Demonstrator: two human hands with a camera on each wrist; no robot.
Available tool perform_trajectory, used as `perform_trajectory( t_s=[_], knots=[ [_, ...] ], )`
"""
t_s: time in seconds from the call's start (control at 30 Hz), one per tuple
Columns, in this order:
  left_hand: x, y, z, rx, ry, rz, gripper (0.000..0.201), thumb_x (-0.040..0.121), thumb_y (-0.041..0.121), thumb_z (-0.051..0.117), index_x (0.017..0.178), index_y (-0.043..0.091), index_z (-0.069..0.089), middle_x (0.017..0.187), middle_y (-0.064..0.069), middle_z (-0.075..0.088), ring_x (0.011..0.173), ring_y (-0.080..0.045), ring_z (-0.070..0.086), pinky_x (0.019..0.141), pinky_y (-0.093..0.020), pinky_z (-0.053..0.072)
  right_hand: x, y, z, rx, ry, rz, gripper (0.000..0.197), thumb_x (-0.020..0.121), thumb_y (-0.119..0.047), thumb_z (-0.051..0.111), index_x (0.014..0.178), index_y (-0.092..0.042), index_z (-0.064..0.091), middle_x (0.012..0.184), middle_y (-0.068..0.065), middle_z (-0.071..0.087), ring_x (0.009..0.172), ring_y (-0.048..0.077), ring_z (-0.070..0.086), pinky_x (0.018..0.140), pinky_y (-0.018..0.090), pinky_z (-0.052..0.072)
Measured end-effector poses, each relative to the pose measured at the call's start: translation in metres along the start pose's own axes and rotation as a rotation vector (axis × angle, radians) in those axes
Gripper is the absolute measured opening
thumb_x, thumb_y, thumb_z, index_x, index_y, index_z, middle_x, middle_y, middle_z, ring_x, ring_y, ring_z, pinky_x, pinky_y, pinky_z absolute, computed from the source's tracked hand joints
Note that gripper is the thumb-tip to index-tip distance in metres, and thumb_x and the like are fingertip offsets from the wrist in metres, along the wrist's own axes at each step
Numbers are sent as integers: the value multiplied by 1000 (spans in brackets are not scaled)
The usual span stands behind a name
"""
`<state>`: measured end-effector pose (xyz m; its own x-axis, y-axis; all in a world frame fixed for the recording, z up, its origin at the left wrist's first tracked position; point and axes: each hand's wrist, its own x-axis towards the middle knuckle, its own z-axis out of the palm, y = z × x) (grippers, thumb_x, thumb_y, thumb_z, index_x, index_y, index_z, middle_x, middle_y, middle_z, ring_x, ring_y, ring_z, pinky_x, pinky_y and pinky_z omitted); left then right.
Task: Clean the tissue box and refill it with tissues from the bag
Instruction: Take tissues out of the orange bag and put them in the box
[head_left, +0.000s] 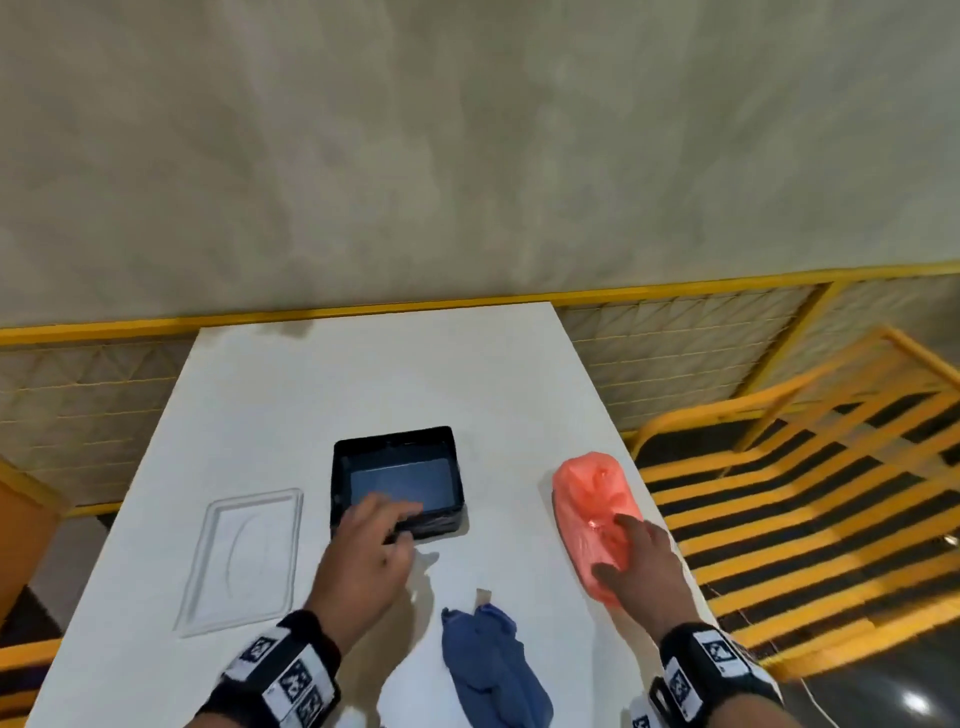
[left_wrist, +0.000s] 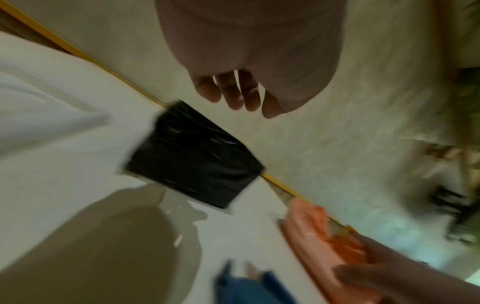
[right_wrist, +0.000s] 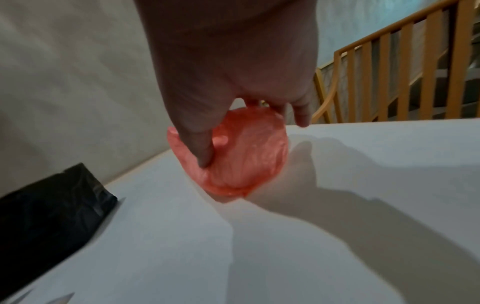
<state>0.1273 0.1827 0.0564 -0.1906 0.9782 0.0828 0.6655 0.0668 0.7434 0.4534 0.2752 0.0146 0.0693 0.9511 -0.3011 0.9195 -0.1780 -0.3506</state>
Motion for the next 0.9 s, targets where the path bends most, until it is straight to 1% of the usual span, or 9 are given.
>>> perform_trajectory(
  t_s=[0.1,0.2,0.3,0.4,0.53,0.6,0.7,0.77,0.9],
  knots=[
    [15,49,46,-180,-150,3,34,90,14,65,114,37,60,106,10,58,92,-5,57,83,-19,49,0,8,5,156,68,52,56,73,-29,66,125,-34,48,116,1,50,93,24,60,79,43,57],
    [29,83,86,-296,-401,-227,48,88,32,71,130,33,47,115,0,56,96,-16,63,77,-20,49,2,19,8,384,71,119,43,68,-20,61,107,-36,51,103,1,58,76,19,64,67,43,60],
    [39,94,117,-299,-609,-383,89,75,54,67,149,23,27,137,-5,52,125,-19,55,94,-30,46,-19,18,-8,644,59,142,37,69,-11,60,96,-34,51,96,7,63,73,25,65,63,47,59],
    [42,104,134,-408,-710,-468,101,82,50,72,157,19,10,157,-10,38,139,-21,45,106,-37,44,-43,8,-28,931,22,137,37,80,0,62,103,-28,54,103,4,62,85,29,67,70,52,58],
    [44,118,139,-656,-703,-463,78,77,47,74,145,29,41,129,-3,68,114,-25,68,98,-52,55,-58,2,-45,1122,-80,43,40,84,-6,68,110,-34,54,119,-1,59,99,28,67,78,51,60],
    [46,128,136,-708,-685,-410,67,77,41,72,139,30,51,124,-1,72,115,-25,68,102,-54,52,-59,-2,-51,1054,-63,-22,37,85,-21,72,113,-37,54,123,-4,57,103,17,63,82,42,59],
    [48,143,132,-729,-643,-347,47,83,23,64,129,27,60,119,-4,74,113,-25,69,101,-54,52,-55,-2,-59,760,221,-119,33,86,-38,71,117,-37,57,120,-12,49,109,3,50,92,30,49],
    [48,148,130,-715,-640,-315,39,89,10,56,123,30,61,115,-2,75,110,-22,71,97,-51,55,-51,-3,-61,583,383,-195,30,88,-34,69,117,-33,61,116,-14,49,109,6,47,92,29,45],
    [45,152,124,-643,-631,-267,45,92,2,52,119,37,59,111,3,75,106,-15,71,91,-46,59,-44,-7,-59,256,423,-287,31,87,-26,62,118,-31,65,114,-12,53,106,11,50,90,35,49]
  ],
)
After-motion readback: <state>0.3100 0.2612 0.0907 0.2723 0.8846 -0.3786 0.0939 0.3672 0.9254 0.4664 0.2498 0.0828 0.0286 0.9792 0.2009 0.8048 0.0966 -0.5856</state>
